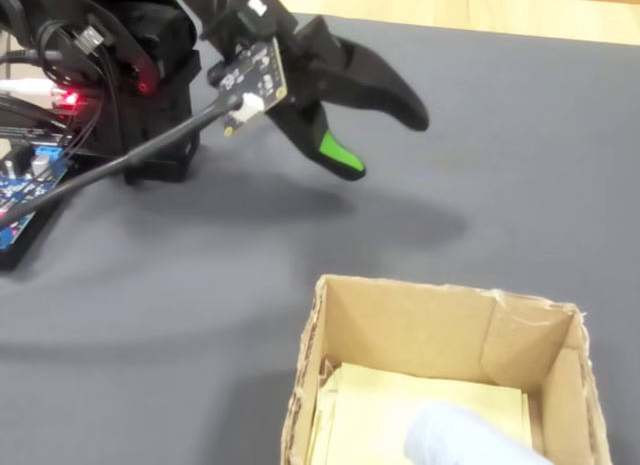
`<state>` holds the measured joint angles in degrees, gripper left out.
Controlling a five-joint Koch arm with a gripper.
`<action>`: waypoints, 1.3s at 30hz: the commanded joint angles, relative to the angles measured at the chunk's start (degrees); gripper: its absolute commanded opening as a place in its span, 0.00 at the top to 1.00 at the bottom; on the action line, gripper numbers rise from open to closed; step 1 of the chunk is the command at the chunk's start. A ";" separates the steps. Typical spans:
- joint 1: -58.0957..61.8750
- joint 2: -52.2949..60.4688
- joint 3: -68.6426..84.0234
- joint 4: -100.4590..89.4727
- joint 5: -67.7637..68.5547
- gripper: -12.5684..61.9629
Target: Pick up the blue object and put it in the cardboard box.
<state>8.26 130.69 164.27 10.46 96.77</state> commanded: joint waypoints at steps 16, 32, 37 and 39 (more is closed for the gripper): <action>-0.09 5.19 14.41 -10.72 2.37 0.38; 0.53 5.10 14.41 -7.21 2.20 0.38; 0.53 5.01 14.41 -7.21 2.11 0.38; 0.53 5.10 14.41 -7.21 2.11 0.38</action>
<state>8.79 130.78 176.22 -2.81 97.56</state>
